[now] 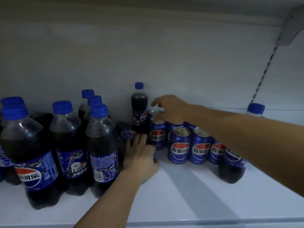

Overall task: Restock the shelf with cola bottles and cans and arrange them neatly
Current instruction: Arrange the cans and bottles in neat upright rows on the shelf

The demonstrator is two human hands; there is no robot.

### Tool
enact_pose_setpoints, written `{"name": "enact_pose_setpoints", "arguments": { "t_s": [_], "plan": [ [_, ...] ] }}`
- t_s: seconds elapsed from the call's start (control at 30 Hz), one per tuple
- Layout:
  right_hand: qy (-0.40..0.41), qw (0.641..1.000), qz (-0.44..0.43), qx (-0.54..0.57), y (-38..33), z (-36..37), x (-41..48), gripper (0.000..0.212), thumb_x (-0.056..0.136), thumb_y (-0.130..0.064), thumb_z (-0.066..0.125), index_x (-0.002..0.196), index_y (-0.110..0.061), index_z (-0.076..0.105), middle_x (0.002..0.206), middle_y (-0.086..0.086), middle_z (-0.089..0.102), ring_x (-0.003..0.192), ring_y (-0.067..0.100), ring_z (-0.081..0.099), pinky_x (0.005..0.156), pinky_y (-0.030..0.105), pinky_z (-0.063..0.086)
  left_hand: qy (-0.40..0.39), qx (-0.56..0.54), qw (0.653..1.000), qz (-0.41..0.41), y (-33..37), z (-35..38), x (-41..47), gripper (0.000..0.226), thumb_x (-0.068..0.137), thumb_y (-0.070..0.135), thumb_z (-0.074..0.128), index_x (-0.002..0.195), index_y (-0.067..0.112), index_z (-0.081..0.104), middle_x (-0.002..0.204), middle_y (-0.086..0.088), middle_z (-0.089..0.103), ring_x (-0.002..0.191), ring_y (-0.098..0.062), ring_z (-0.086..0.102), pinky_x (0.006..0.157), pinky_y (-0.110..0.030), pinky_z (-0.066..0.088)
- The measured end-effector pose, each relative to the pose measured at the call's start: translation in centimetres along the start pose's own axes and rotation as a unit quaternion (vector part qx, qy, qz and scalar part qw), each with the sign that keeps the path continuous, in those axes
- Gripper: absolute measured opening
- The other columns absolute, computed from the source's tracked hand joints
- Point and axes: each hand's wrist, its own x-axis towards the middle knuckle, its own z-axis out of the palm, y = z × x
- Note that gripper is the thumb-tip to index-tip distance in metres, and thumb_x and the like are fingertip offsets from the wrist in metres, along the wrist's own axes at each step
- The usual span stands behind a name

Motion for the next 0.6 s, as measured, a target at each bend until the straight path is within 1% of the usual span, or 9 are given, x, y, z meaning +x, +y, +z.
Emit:
{"name": "enact_pose_setpoints", "arguments": {
  "t_s": [0.07, 0.13, 0.2, 0.3, 0.37, 0.43, 0.5, 0.53, 0.6],
  "plan": [
    [0.023, 1.0, 0.012, 0.005, 0.3, -2.9, -0.5, 0.049, 0.096, -0.044, 0.064, 0.138, -0.022, 0.054, 0.134, 0.004, 0.056, 0.107, 0.017, 0.052, 0.091, 0.027, 0.038, -0.007, -0.04, 0.999, -0.027, 0.2, -0.2, 0.4, 0.02, 0.082, 0.045, 0.062, 0.092, 0.029, 0.068, 0.125, 0.005, 0.043, 0.126, -0.018, 0.036, 0.111, -0.039, 0.028],
    [0.033, 0.999, 0.02, -0.005, 0.5, -5.8, -1.5, 0.045, 0.096, -0.045, 0.063, 0.135, -0.023, 0.057, 0.126, 0.002, 0.057, 0.099, 0.014, 0.052, 0.087, 0.024, 0.036, 0.001, -0.076, 0.996, -0.055, 0.4, -0.6, 0.9, 0.014, 0.082, 0.044, 0.062, 0.081, 0.029, 0.064, 0.116, 0.007, 0.049, 0.12, -0.018, 0.042, 0.108, -0.041, 0.033],
    [0.041, 0.999, 0.028, -0.005, 1.0, -8.3, -3.0, 0.039, 0.095, -0.044, 0.065, 0.129, -0.025, 0.06, 0.119, -0.001, 0.058, 0.097, 0.014, 0.055, 0.086, 0.024, 0.037, 0.016, -0.098, 0.992, -0.075, 0.6, -1.0, 1.2, 0.016, 0.082, 0.041, 0.062, 0.071, 0.03, 0.057, 0.107, 0.006, 0.053, 0.112, -0.019, 0.048, 0.102, -0.045, 0.04],
    [0.075, 0.996, 0.055, -0.013, 3.2, -11.3, -5.6, 0.028, 0.095, -0.039, 0.066, 0.12, -0.025, 0.067, 0.112, -0.003, 0.064, 0.093, 0.013, 0.058, 0.082, 0.024, 0.038, 0.066, -0.134, 0.985, -0.081, 1.1, -2.1, 1.2, 0.019, 0.082, 0.035, 0.064, 0.067, 0.029, 0.054, 0.101, 0.004, 0.056, 0.101, -0.022, 0.054, 0.088, -0.043, 0.049],
    [0.122, 0.988, 0.099, -0.008, 6.0, -12.9, -7.7, 0.023, 0.095, -0.034, 0.067, 0.115, -0.022, 0.07, 0.109, -0.001, 0.066, 0.092, 0.014, 0.058, 0.076, 0.023, 0.038, 0.121, -0.156, 0.978, -0.073, 2.0, -3.2, 1.2, 0.019, 0.081, 0.032, 0.066, 0.066, 0.026, 0.056, 0.095, 0.003, 0.056, 0.094, -0.022, 0.054, 0.077, -0.039, 0.049],
    [0.164, 0.974, 0.154, 0.017, 9.3, -14.0, -10.0, 0.02, 0.095, -0.029, 0.067, 0.111, -0.02, 0.073, 0.106, 0.0, 0.065, 0.093, 0.015, 0.057, 0.076, 0.024, 0.039, 0.183, -0.174, 0.967, -0.042, 3.5, -4.4, 1.3, 0.016, 0.08, 0.03, 0.064, 0.067, 0.022, 0.057, 0.09, 0.002, 0.056, 0.087, -0.023, 0.053, 0.07, -0.037, 0.047],
    [0.19, 0.958, 0.207, 0.05, 12.6, -14.1, -11.9, 0.016, 0.094, -0.023, 0.067, 0.107, -0.019, 0.074, 0.106, 0.002, 0.066, 0.093, 0.018, 0.059, 0.077, 0.025, 0.042, 0.228, -0.214, 0.95, 0.005, 5.4, -5.2, 1.5, 0.015, 0.081, 0.033, 0.058, 0.073, 0.019, 0.058, 0.087, 0.002, 0.055, 0.083, -0.021, 0.051, 0.068, -0.035, 0.044],
    [0.195, 0.952, 0.231, 0.052, 14.3, -13.5, -12.7, 0.014, 0.094, -0.021, 0.066, 0.105, -0.02, 0.075, 0.106, 0.002, 0.067, 0.092, 0.018, 0.06, 0.075, 0.025, 0.043, 0.231, -0.242, 0.942, 0.019, 6.3, -5.4, 1.6, 0.017, 0.082, 0.035, 0.055, 0.079, 0.019, 0.058, 0.089, 0.003, 0.055, 0.084, -0.019, 0.052, 0.07, -0.033, 0.042],
    [0.177, 0.945, 0.273, 0.025, 17.8, -11.5, -14.0, 0.011, 0.094, -0.02, 0.064, 0.101, -0.023, 0.072, 0.109, 0.003, 0.069, 0.088, 0.018, 0.061, 0.066, 0.022, 0.042, 0.194, -0.288, 0.938, 0.006, 7.8, -5.3, 1.8, 0.022, 0.086, 0.04, 0.056, 0.099, 0.022, 0.058, 0.101, 0.003, 0.057, 0.09, -0.02, 0.056, 0.076, -0.034, 0.045]
  ]
}}
